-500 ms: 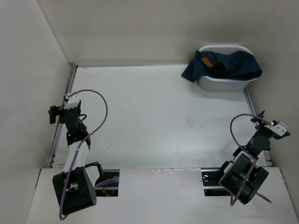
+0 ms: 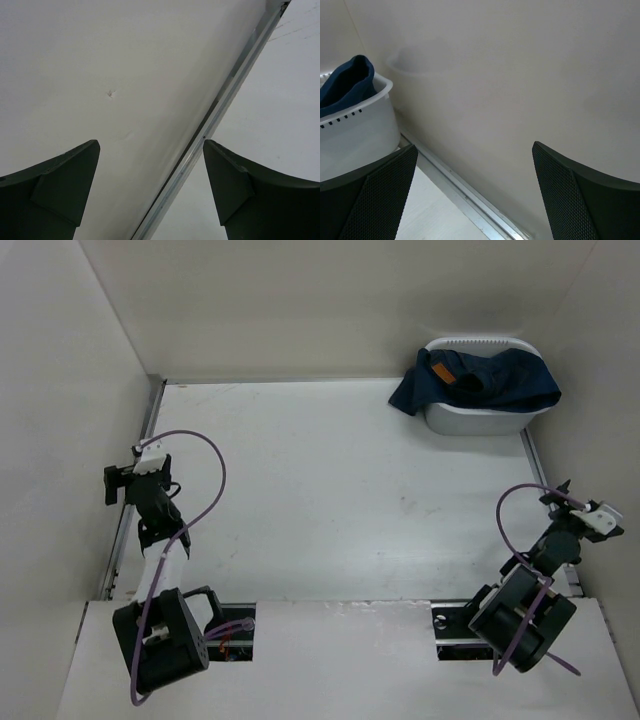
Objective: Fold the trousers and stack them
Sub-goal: Grab the trousers from the pile
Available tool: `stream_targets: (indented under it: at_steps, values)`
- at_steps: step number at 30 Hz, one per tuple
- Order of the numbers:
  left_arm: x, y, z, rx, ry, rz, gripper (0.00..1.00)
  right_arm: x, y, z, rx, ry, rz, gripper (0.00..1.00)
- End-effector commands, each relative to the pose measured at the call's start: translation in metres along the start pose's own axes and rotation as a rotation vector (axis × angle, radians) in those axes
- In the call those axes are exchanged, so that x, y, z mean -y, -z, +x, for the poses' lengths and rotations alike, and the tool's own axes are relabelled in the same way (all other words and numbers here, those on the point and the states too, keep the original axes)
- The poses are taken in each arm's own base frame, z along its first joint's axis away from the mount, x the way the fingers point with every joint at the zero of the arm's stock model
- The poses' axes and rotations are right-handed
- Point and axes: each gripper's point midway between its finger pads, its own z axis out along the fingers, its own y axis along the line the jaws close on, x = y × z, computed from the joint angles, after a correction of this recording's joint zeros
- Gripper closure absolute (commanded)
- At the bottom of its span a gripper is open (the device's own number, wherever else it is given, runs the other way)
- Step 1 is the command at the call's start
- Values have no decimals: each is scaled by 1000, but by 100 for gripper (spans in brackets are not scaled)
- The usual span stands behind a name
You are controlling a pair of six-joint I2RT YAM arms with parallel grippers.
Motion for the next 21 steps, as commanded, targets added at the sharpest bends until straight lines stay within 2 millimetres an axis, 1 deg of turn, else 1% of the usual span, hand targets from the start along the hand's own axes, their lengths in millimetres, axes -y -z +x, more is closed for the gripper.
stream_targets:
  at_steps: [1,2,3,4,5,6,7,8,9,10,11,12,13,14,15,16,17,18,19,20,21]
  values:
    - [22,-17,-20,42,19,118,16,-13,6,-45,186,-2,-65,0]
    - [35,-18,-23,42,-35,164,17,-31,11,-66,244,64,-152,0]
    - [43,-18,-28,50,-64,189,17,-49,15,-87,303,113,-226,0]
    - [54,-17,-45,85,-107,220,16,-70,18,-107,347,162,-305,0]
    - [64,-14,-70,144,-128,248,15,-97,15,-131,356,168,-389,0]
    - [65,-13,-77,158,-132,253,14,-115,10,-146,333,165,-440,0]
    - [75,-10,-102,213,-130,284,11,-141,2,-160,265,166,-505,0]
    - [86,-6,-121,249,-121,318,9,-164,-7,-171,181,188,-549,0]
    - [96,-4,-131,262,-120,352,9,-180,-14,-175,112,220,-568,0]
    - [124,0,-146,262,-124,446,8,-203,-25,-179,12,296,-585,0]
    - [146,5,-151,247,-131,523,8,-216,-30,-182,-17,349,-595,0]
    - [168,12,-155,221,-139,610,8,-239,-40,-181,-50,440,-598,0]
    - [193,25,-156,182,-143,716,8,-258,-48,-176,-62,514,-583,0]
    - [212,37,-157,142,-142,816,8,-273,-48,-172,-64,542,-580,0]
    - [223,47,-155,105,-145,885,8,-288,-47,-171,-62,554,-571,0]
    - [242,68,-153,34,-143,1020,9,-311,-45,-176,-47,523,-548,0]
    - [254,87,-149,-43,-140,1137,10,-329,-47,-176,-47,466,-556,0]
    - [260,99,-147,-91,-134,1203,11,-339,-49,-174,-66,411,-571,0]
    - [268,127,-142,-221,-126,1343,15,-358,-52,-157,-166,301,-627,0]
    - [269,138,-140,-275,-121,1393,16,-366,-54,-142,-253,240,-651,0]
    - [270,147,-139,-321,-117,1434,19,-376,-59,-115,-408,162,-681,0]
